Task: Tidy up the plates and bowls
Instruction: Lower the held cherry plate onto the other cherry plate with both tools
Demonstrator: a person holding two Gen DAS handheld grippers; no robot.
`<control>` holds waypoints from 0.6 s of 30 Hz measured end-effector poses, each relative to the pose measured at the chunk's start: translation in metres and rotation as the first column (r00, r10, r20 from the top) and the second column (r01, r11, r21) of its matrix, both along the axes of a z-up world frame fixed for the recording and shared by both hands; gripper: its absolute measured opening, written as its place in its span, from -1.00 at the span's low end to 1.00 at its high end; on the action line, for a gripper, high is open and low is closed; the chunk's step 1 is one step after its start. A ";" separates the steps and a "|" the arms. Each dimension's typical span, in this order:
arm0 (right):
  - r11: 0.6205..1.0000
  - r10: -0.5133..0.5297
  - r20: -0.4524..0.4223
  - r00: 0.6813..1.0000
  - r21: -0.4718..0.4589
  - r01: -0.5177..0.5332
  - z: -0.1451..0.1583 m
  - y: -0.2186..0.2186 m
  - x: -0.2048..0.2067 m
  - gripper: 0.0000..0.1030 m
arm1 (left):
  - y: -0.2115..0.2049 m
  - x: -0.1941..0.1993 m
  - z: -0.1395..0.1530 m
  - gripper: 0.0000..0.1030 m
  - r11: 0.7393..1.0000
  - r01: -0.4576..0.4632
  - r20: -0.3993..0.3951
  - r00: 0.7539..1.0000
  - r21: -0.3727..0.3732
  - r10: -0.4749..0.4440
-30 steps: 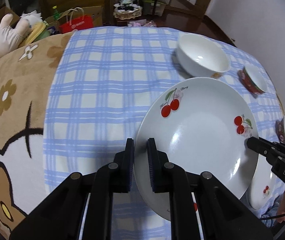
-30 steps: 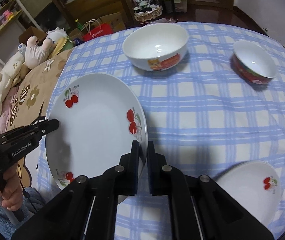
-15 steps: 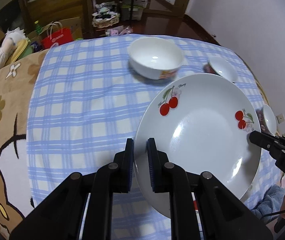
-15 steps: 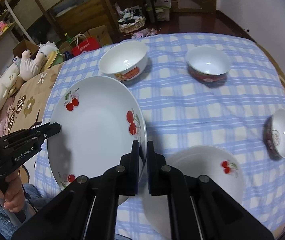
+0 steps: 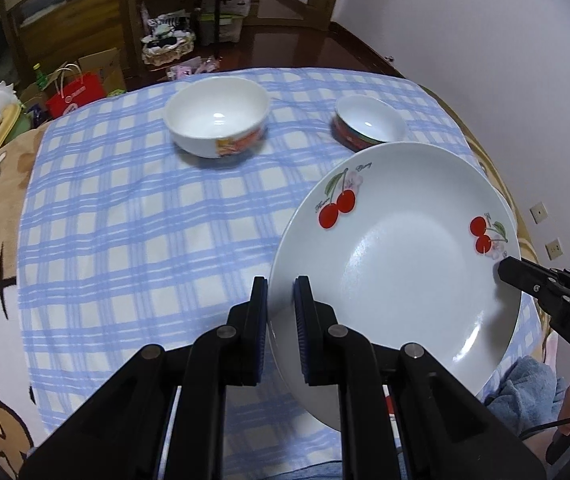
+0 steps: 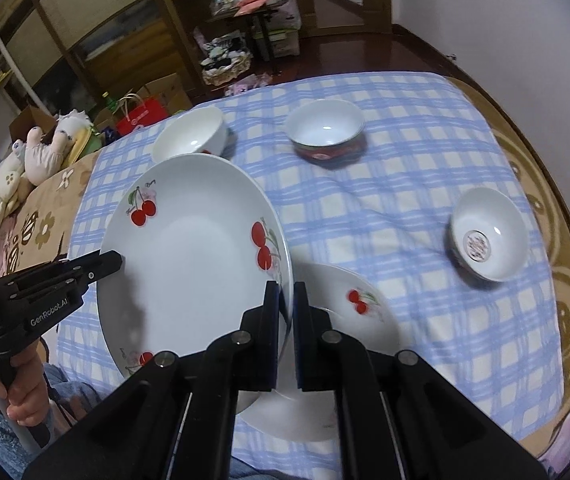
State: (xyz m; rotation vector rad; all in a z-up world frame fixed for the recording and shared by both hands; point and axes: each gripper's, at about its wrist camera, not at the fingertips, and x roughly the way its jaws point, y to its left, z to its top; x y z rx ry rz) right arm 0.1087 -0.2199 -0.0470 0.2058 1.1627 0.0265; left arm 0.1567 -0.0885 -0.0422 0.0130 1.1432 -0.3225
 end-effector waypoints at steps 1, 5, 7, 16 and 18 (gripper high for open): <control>1.000 -0.007 -0.001 1.000 0.000 0.007 -0.001 -0.005 -0.003 -0.86 | -0.003 0.000 -0.001 -0.75 1.000 0.005 -0.001 1.000 0.001 -0.005; 0.999 -0.030 -0.012 0.999 0.014 0.030 -0.008 -0.024 -0.013 -0.86 | -0.020 -0.005 -0.004 -0.75 1.000 0.026 -0.004 1.000 0.013 -0.026; 0.999 -0.041 -0.016 0.999 0.022 0.041 -0.011 -0.032 -0.017 -0.86 | -0.029 -0.007 -0.006 -0.75 0.999 0.033 -0.009 0.999 0.017 -0.033; 0.997 -0.071 -0.019 0.997 0.022 0.071 -0.016 -0.049 -0.029 -0.86 | -0.051 -0.012 -0.014 -0.74 0.997 0.064 -0.021 0.998 0.041 -0.064; 0.997 -0.073 -0.019 0.997 0.025 0.073 -0.017 -0.052 -0.031 -0.86 | -0.055 -0.013 -0.014 -0.74 0.997 0.070 -0.022 0.997 0.039 -0.069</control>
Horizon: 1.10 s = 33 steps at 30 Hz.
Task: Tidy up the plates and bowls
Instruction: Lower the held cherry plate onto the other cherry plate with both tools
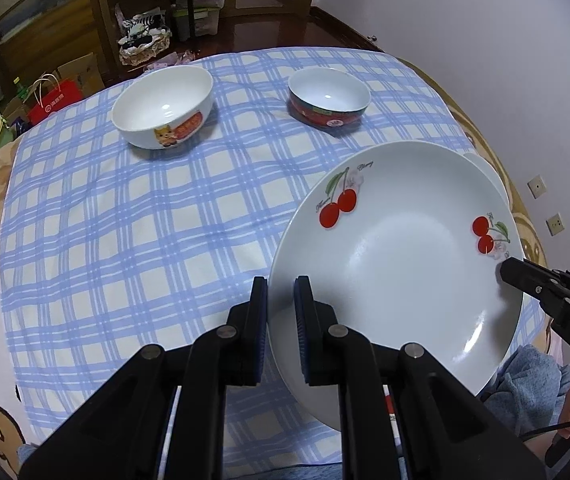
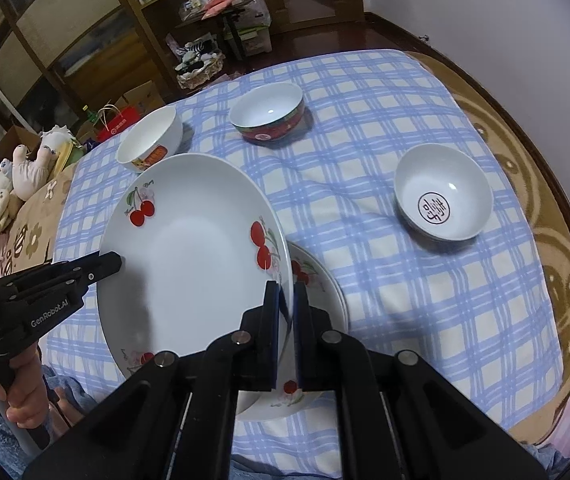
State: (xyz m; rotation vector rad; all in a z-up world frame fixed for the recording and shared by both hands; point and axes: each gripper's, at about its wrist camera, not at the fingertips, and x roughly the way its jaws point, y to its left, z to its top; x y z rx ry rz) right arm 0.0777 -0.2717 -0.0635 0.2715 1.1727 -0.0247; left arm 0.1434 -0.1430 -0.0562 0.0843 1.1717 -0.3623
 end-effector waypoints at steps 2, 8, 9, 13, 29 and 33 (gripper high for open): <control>1.000 -0.003 -0.001 1.000 0.008 0.003 -0.002 -0.003 -0.002 -0.86 | -0.003 0.000 0.000 -0.74 1.000 0.008 0.002 1.000 0.007 -0.008; 1.000 -0.007 -0.006 1.000 0.019 0.007 -0.009 -0.009 -0.005 -0.86 | -0.010 -0.003 -0.006 -0.74 1.000 0.019 0.000 1.000 0.024 -0.019; 1.000 -0.006 -0.007 1.000 0.018 0.006 -0.010 -0.010 -0.005 -0.86 | -0.011 -0.003 -0.007 -0.74 1.000 0.019 -0.004 1.000 0.025 -0.018; 1.000 -0.006 -0.018 1.000 0.009 0.006 -0.013 -0.010 -0.005 -0.86 | -0.016 -0.007 -0.011 -0.74 0.999 0.028 -0.004 1.000 0.043 -0.028; 1.000 0.026 -0.052 0.998 -0.013 -0.027 -0.034 -0.012 -0.001 -0.85 | -0.023 -0.001 -0.028 -0.73 0.996 0.030 -0.012 0.999 0.083 -0.029; 0.999 0.049 -0.073 0.996 -0.019 -0.050 -0.042 -0.013 0.001 -0.85 | -0.025 0.000 -0.034 -0.74 0.996 0.025 -0.019 1.000 0.083 -0.024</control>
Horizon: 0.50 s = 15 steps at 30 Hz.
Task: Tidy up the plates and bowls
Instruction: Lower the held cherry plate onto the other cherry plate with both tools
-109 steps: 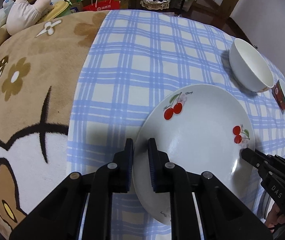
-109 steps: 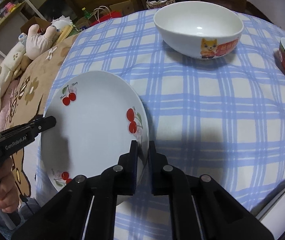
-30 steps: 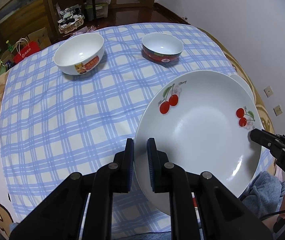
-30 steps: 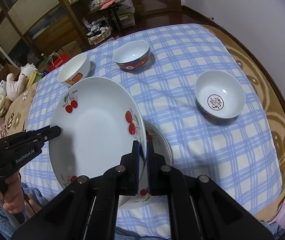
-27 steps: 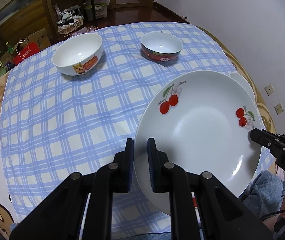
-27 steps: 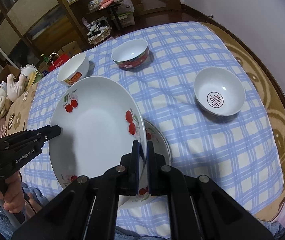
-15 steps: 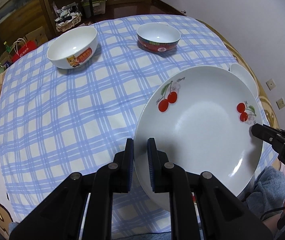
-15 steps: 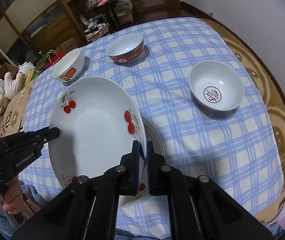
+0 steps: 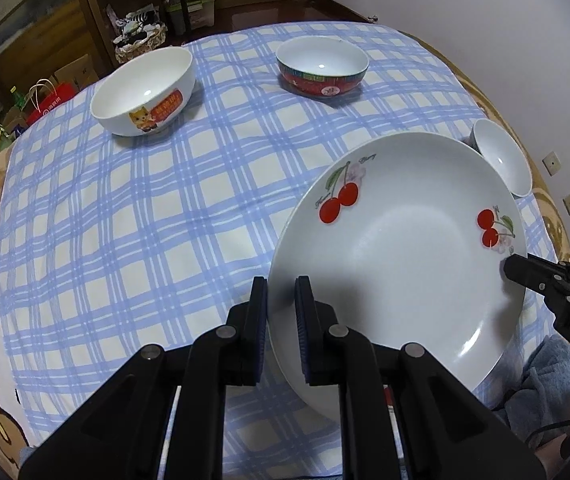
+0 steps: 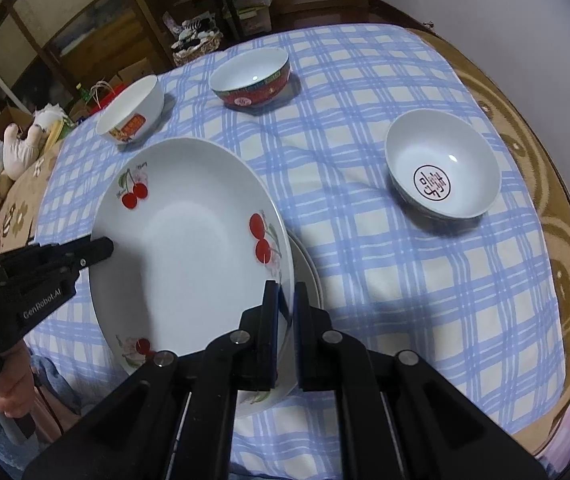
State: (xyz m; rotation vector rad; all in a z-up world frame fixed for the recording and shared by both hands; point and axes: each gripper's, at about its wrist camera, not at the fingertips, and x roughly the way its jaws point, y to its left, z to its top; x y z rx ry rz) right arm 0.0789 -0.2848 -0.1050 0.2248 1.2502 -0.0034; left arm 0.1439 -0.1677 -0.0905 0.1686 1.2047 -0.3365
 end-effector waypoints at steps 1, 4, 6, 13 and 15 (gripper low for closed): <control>1.000 0.003 -0.003 1.000 -0.003 -0.003 -0.002 -0.001 0.001 -0.85 | 0.000 0.000 -0.002 -0.74 1.000 -0.002 -0.004 1.000 -0.002 0.002; 1.000 0.000 -0.011 1.000 -0.006 -0.001 -0.007 -0.004 0.003 -0.85 | -0.003 -0.001 -0.011 -0.74 1.000 -0.001 -0.019 1.000 0.001 0.001; 1.000 0.001 -0.018 1.000 -0.007 -0.001 -0.010 -0.005 0.004 -0.85 | -0.005 -0.001 -0.017 -0.74 1.000 0.001 -0.028 1.000 0.005 -0.001; 1.000 0.003 -0.051 0.999 0.009 -0.002 -0.027 -0.006 0.009 -0.85 | -0.005 -0.001 -0.031 -0.74 1.000 0.002 -0.047 0.999 0.027 -0.001; 1.000 0.003 -0.048 0.999 0.004 -0.003 -0.027 -0.006 0.010 -0.85 | -0.004 0.000 -0.033 -0.74 1.000 0.002 -0.053 0.999 0.016 -0.001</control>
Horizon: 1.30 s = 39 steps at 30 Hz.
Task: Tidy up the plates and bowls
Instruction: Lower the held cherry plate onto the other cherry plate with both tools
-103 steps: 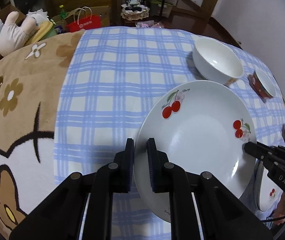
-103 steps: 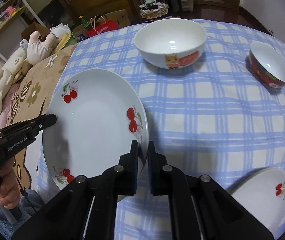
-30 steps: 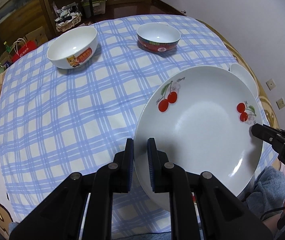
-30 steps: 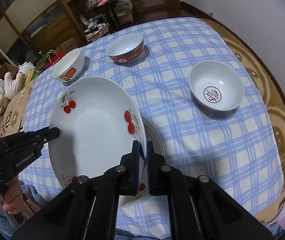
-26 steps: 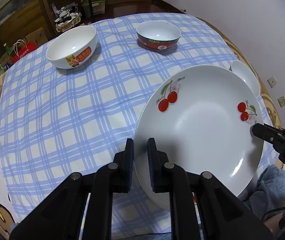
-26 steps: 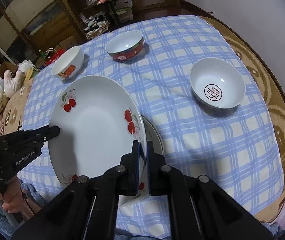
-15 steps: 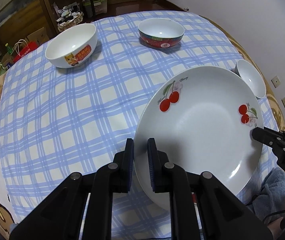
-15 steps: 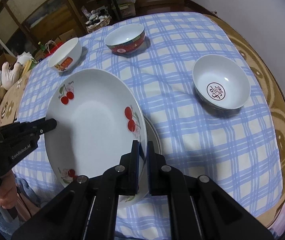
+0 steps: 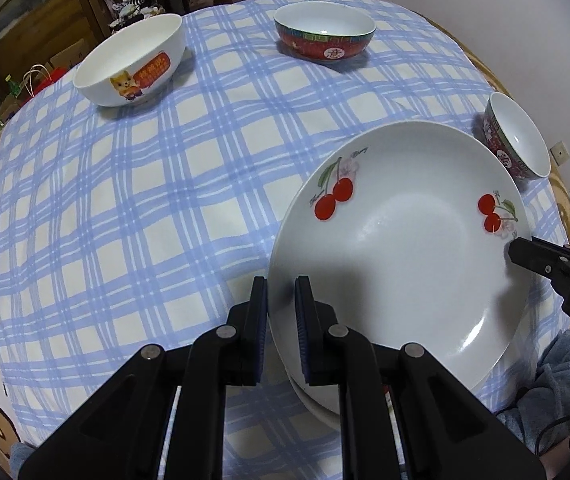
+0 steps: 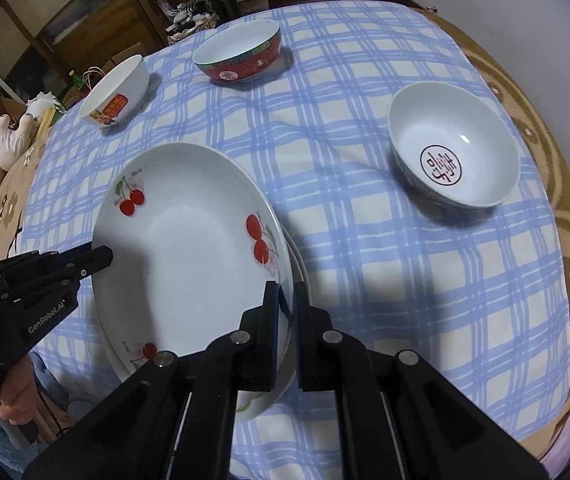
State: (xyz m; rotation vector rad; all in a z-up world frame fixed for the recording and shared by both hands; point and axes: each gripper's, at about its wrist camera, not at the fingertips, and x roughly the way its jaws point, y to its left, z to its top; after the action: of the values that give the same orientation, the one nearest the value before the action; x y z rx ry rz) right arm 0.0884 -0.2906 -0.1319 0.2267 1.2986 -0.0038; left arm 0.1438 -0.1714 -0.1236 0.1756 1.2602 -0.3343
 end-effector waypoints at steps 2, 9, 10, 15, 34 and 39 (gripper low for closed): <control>1.000 0.001 0.005 1.000 -0.010 -0.001 -0.001 0.000 0.001 -0.85 | 0.000 0.000 0.000 -0.74 1.000 0.002 0.005 1.000 -0.005 -0.002; 1.000 -0.016 -0.021 1.000 -0.018 0.015 -0.009 -0.002 0.002 -0.84 | -0.003 -0.003 -0.001 -0.74 1.000 0.015 0.022 1.000 -0.005 -0.015; 1.000 -0.017 -0.021 1.000 -0.020 0.017 -0.009 -0.002 0.003 -0.84 | -0.003 -0.003 -0.001 -0.74 1.000 0.014 0.023 1.000 -0.007 -0.014; 0.999 -0.016 -0.024 1.000 -0.041 0.015 -0.011 0.001 0.005 -0.83 | -0.001 -0.003 -0.002 -0.74 1.000 0.011 0.026 1.000 -0.020 -0.010; 0.990 -0.020 -0.042 0.999 -0.143 0.014 -0.018 0.013 0.009 -0.82 | -0.005 -0.010 -0.008 -0.72 0.999 0.034 0.048 0.998 0.008 -0.035; 0.982 -0.027 -0.052 0.998 -0.187 0.017 -0.018 0.019 0.011 -0.82 | -0.004 -0.008 -0.009 -0.70 1.000 0.025 0.038 0.999 -0.003 -0.025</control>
State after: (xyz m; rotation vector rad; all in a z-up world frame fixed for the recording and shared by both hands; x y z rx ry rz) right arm 0.0995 -0.2718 -0.1503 0.0810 1.3405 -0.1504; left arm 0.1358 -0.1754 -0.1325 0.1934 1.2210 -0.3531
